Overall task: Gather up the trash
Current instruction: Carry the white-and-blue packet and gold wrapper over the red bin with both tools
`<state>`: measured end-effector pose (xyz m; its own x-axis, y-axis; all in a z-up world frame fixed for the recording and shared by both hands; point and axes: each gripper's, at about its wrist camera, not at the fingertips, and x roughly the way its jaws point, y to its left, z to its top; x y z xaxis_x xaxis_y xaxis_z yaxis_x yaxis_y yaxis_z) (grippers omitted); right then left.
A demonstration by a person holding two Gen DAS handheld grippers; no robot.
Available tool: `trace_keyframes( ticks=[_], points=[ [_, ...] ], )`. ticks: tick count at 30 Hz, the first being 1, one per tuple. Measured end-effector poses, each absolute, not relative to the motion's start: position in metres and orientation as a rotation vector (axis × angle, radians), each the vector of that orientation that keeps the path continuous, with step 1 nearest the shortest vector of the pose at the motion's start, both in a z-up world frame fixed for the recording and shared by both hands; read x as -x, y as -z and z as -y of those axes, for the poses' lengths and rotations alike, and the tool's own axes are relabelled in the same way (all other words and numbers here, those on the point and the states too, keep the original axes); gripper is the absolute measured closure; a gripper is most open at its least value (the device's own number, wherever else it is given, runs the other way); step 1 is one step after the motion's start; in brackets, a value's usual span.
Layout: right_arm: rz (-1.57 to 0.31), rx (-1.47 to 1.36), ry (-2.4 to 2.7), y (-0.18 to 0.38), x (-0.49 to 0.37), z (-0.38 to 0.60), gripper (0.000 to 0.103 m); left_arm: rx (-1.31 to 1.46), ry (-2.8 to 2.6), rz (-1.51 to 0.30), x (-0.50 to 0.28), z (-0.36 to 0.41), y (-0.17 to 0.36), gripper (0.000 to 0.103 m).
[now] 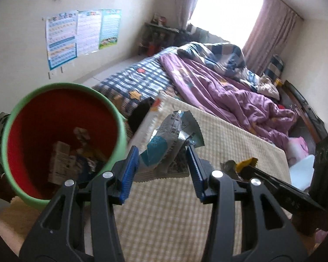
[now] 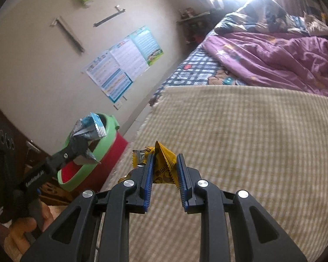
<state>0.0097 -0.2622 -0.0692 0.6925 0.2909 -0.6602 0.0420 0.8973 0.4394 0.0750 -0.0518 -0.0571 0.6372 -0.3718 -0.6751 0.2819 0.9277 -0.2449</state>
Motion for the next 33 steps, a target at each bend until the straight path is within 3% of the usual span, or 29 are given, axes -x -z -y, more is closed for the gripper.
trace_keyframes(
  ticks=[10,33],
  points=[
    [-0.778,-0.388,-0.17,0.055,-0.012,0.246,0.081,0.171,0.253,-0.778,-0.078,-0.003,0.055,0.059],
    [-0.762,-0.309,-0.283,0.042,-0.038,0.198,0.081,0.195,0.111,-0.768,-0.09,-0.049,0.06,0.059]
  ],
)
